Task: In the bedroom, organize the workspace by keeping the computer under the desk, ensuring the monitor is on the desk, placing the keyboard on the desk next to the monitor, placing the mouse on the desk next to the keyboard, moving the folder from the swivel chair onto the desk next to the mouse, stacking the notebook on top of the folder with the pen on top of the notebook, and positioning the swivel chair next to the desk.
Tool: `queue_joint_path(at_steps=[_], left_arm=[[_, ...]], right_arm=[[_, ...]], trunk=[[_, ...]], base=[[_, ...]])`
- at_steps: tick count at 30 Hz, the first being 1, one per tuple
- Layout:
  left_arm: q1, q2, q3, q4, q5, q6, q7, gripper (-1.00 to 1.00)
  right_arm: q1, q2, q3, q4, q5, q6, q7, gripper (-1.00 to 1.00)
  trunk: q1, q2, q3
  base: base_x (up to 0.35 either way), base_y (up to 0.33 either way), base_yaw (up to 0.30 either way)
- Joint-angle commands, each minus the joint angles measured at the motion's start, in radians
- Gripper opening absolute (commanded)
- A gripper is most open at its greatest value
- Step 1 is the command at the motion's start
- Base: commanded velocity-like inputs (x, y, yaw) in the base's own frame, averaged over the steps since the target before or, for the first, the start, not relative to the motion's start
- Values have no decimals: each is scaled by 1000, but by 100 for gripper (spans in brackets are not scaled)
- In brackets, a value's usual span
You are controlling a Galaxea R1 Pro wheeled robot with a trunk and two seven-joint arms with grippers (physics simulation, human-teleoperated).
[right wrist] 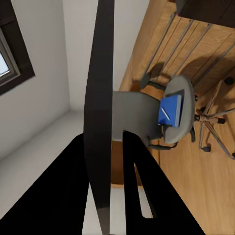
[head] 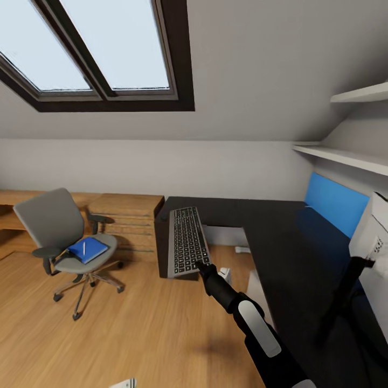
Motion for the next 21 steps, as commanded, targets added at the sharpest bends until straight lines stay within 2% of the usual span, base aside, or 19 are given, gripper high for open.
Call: queue_joint_path(at_steps=[1, 7, 14, 21], left_arm=[[0, 1, -3, -2, 8, 4, 7, 100], [0, 1, -3, -2, 8, 4, 7, 100], [0, 2, -3, -1, 8, 4, 7, 100], [0, 2, -3, 22, 9, 4, 6, 100]], right_arm=[[-1, 0, -1, 0, -8, 3, 3, -100], [-1, 0, -1, 0, -9, 3, 3, -100], [-1, 0, 0, 0, -10, 3, 3, -100], [-1, 0, 0, 0, -11, 3, 2, -100]], trunk=[[-3, 6, 2], [-3, 6, 2], [-3, 6, 2], [-3, 6, 2]], base=[[330, 59, 0], [289, 79, 0], [43, 12, 0], [128, 216, 0]])
